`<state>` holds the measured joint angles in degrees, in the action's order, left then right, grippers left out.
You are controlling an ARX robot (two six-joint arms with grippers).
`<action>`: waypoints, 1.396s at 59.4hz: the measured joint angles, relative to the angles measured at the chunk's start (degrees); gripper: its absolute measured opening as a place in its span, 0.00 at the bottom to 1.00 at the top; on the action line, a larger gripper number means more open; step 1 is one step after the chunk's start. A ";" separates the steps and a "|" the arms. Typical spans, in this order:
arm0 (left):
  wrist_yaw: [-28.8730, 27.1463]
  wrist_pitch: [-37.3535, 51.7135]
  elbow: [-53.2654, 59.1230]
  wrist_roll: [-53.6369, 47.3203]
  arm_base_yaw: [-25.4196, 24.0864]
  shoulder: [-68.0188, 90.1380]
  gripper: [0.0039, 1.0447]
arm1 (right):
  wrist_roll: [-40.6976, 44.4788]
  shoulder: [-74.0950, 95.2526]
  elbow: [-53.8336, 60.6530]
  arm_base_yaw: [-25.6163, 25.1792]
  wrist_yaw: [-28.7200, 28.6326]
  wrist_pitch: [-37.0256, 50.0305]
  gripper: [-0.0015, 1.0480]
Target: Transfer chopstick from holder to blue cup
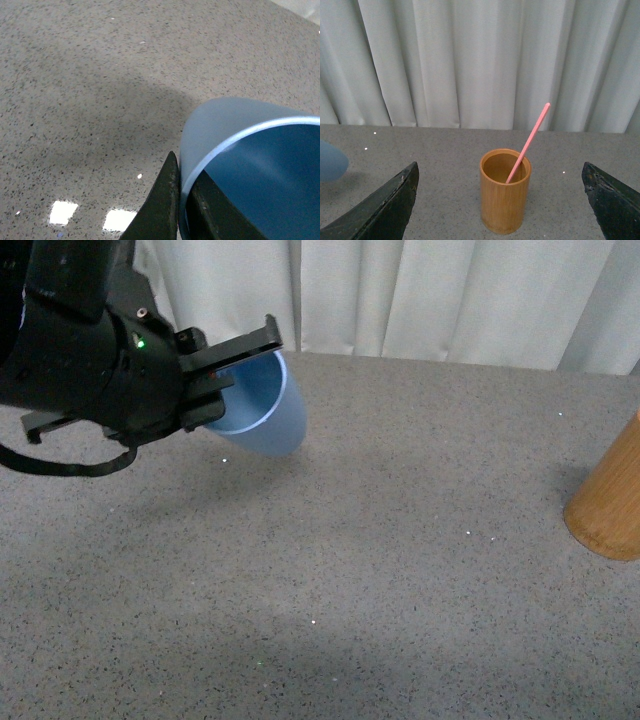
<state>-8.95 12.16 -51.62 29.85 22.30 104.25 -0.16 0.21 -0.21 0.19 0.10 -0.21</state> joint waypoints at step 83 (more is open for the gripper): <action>-1.64 -12.68 -12.26 -18.08 10.73 10.36 0.03 | 0.00 0.00 0.00 0.00 0.00 0.00 0.91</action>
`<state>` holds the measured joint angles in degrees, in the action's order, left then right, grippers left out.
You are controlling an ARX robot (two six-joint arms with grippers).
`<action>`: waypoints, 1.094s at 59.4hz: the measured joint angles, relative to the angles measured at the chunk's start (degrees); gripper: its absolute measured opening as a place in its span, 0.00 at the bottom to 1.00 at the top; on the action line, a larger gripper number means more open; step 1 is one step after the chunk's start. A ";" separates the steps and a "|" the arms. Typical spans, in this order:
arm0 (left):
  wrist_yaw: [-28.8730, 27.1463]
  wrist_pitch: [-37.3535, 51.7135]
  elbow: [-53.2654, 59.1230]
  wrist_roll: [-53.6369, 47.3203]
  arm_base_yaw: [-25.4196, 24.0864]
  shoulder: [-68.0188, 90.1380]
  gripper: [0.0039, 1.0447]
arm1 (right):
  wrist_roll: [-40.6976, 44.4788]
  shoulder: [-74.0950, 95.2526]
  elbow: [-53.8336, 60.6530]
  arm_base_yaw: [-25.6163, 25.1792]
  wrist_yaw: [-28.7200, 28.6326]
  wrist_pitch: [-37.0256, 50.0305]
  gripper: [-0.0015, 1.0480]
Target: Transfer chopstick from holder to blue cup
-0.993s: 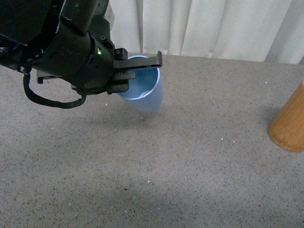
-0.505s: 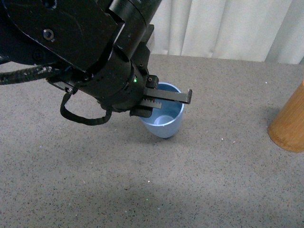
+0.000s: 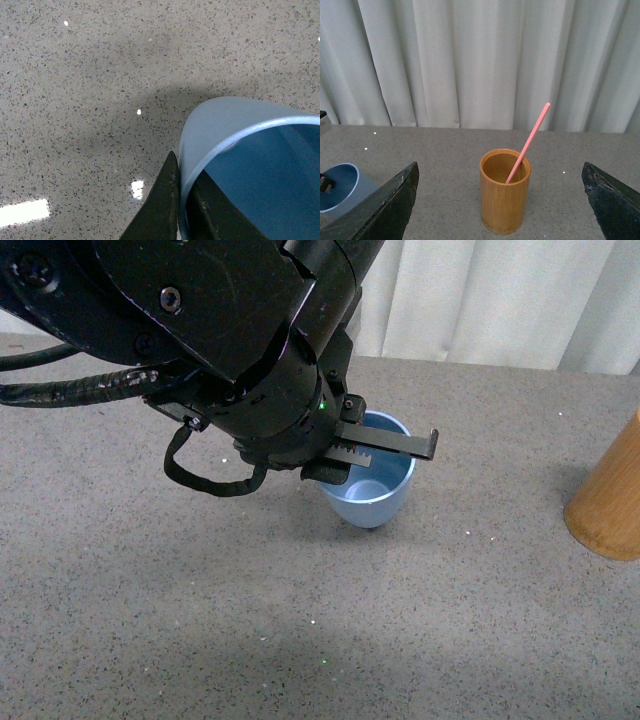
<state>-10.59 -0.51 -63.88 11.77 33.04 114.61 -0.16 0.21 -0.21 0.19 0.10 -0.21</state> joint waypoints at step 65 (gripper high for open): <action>-0.98 1.38 -1.99 2.34 0.13 0.76 0.94 | -0.02 0.00 0.00 0.00 0.00 0.00 0.91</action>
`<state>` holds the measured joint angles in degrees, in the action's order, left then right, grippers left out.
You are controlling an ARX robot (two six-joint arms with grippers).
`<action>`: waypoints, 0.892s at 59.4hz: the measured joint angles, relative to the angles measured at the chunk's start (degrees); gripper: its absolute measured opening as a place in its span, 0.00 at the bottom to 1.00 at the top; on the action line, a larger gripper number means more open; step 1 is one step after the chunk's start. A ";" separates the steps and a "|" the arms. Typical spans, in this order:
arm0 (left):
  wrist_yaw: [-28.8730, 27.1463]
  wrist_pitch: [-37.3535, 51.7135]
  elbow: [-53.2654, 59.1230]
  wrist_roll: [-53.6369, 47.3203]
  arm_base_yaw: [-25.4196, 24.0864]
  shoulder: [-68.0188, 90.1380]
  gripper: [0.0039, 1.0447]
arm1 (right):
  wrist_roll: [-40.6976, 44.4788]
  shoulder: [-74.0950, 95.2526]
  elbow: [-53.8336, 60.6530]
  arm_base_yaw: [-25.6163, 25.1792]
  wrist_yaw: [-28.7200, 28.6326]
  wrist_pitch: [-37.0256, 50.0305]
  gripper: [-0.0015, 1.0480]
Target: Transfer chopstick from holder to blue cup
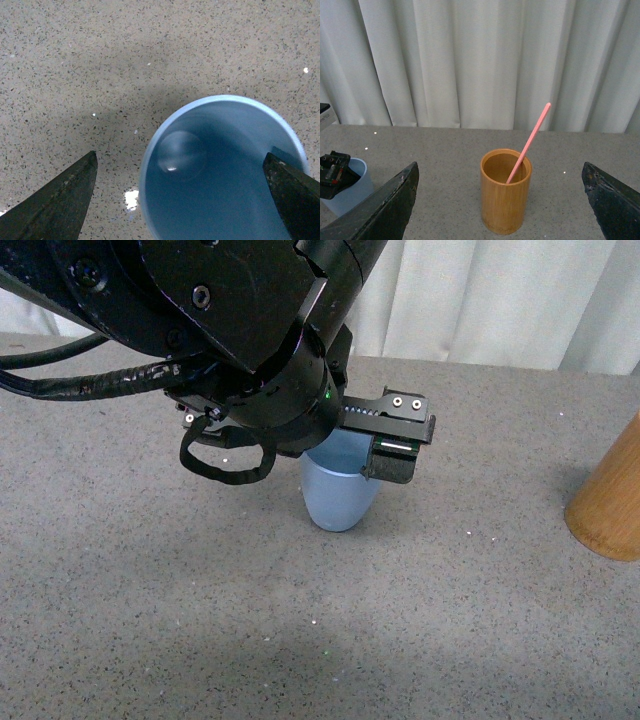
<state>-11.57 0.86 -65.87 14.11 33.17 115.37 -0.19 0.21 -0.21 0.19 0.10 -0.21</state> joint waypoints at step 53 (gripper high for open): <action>10.10 58.40 58.38 -13.03 -32.33 -44.70 0.04 | 0.02 0.00 0.00 -0.02 -0.09 0.00 0.91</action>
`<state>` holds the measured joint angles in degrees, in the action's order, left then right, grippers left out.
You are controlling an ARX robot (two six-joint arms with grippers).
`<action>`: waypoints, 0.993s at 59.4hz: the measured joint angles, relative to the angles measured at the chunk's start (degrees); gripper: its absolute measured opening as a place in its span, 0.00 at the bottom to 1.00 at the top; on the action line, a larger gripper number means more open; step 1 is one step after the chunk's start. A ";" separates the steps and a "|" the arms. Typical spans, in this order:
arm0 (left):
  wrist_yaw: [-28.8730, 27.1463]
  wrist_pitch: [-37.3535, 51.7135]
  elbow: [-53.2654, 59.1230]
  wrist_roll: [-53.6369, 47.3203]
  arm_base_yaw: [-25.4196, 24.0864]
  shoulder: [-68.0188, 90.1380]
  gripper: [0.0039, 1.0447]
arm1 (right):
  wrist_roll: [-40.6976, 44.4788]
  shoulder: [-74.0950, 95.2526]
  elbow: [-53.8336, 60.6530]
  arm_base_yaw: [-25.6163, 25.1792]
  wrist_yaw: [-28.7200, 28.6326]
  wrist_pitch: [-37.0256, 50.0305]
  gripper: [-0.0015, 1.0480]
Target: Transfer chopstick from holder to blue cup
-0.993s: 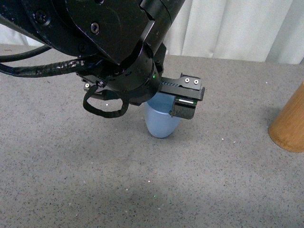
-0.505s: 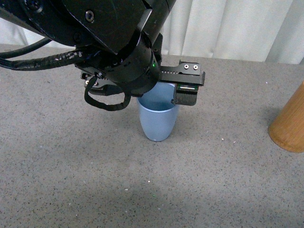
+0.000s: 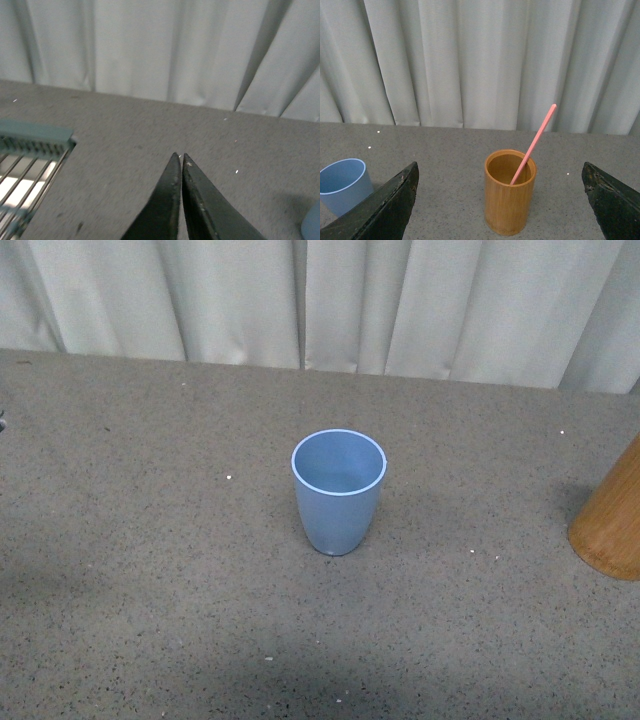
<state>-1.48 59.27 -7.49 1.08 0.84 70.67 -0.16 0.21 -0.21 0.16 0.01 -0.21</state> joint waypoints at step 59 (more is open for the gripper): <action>1.46 -59.21 6.34 -0.63 -0.72 -70.44 0.50 | 0.00 0.00 0.00 -0.02 0.07 0.00 0.91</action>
<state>-0.01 0.05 -1.15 0.45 0.12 0.23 -0.16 0.21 -0.21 0.14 0.08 -0.21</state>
